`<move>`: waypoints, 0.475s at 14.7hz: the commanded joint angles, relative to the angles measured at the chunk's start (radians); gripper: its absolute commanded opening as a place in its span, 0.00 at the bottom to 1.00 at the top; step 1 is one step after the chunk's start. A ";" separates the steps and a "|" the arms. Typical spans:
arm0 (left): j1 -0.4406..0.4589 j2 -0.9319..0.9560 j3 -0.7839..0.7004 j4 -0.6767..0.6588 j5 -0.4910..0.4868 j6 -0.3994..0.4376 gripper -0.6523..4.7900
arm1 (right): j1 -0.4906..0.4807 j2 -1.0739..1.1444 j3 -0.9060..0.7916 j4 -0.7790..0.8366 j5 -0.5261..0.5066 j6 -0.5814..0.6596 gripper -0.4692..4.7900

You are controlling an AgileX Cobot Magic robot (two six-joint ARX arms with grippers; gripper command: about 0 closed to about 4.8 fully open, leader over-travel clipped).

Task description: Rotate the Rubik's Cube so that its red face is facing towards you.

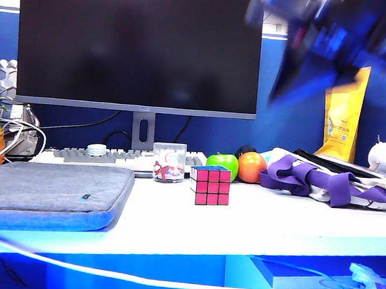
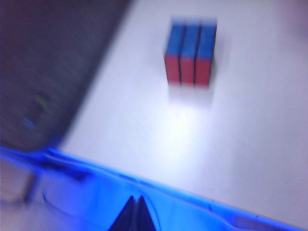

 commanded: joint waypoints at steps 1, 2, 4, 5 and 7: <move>-0.001 -0.185 -0.067 -0.071 -0.093 -0.088 0.11 | 0.107 -0.195 -0.100 0.019 0.165 0.020 0.09; -0.001 -0.226 -0.079 -0.085 -0.098 -0.088 0.11 | 0.143 -0.254 -0.138 0.019 0.205 0.021 0.09; -0.001 -0.268 -0.101 -0.114 -0.098 -0.092 0.11 | 0.200 -0.351 -0.237 0.018 0.240 0.024 0.09; -0.001 -0.277 -0.115 -0.122 -0.099 -0.091 0.11 | 0.219 -0.385 -0.290 0.021 0.266 0.029 0.09; -0.001 -0.277 -0.163 -0.084 -0.097 -0.089 0.11 | 0.222 -0.431 -0.390 0.061 0.290 0.029 0.09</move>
